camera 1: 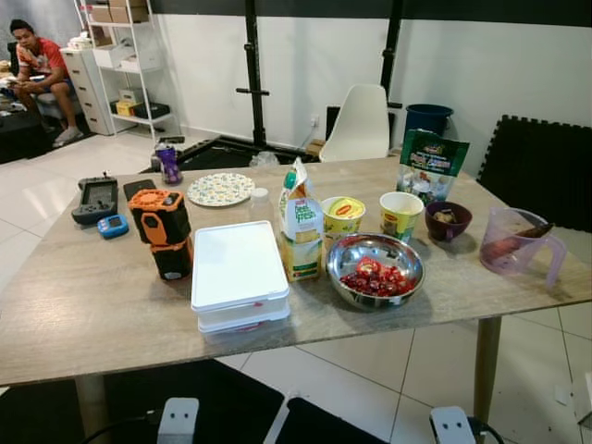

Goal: Restocking fridge

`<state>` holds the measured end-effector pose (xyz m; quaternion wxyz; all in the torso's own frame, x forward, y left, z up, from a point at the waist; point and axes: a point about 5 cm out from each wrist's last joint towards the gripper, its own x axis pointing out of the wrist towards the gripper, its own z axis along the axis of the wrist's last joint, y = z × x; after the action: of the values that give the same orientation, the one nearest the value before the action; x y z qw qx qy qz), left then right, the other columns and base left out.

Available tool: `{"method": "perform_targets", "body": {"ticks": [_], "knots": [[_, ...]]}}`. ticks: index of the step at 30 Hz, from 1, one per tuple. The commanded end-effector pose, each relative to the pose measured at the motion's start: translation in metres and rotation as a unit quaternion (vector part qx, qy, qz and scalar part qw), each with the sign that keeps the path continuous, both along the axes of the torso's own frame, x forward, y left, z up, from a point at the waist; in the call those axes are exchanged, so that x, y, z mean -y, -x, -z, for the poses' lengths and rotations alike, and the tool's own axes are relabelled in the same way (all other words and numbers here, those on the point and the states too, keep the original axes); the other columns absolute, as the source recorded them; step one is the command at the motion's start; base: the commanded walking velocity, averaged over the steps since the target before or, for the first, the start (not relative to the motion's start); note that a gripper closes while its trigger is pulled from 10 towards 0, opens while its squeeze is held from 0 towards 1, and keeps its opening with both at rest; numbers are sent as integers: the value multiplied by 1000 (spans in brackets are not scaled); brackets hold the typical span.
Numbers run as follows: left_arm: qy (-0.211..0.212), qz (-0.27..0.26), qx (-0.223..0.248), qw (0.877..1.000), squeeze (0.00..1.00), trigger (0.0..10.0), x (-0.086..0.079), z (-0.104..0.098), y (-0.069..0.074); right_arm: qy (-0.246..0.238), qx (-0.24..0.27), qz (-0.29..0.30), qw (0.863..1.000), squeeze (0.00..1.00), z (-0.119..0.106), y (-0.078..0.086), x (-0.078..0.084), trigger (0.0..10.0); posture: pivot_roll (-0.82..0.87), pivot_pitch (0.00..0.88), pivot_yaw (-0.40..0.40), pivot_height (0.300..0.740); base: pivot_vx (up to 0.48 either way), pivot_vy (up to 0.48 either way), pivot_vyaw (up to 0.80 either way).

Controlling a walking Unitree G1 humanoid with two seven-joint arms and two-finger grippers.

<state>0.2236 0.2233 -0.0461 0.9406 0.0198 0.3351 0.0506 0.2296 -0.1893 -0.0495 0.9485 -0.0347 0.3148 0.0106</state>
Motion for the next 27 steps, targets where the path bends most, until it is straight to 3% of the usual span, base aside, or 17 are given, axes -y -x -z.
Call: {"method": "perform_targets", "body": {"ticks": [1,14,27], "knots": [[3,1,-4,1000,0,10000,3,2,2,1,-2,9,1000,0,1,3,4,10000,-74,90,-20,740,0,-379,0],[5,-7,-8,1000,0,10000,0,6,9,4,-11,-8,1000,0,1,2,4,10000,-59,88,-34,740,0,-450,0],[-3,-4,-1,1000,0,10000,0,4,7,5,-15,-12,1000,0,2,3,5,10000,-56,71,-41,740,0,-470,0]]}}
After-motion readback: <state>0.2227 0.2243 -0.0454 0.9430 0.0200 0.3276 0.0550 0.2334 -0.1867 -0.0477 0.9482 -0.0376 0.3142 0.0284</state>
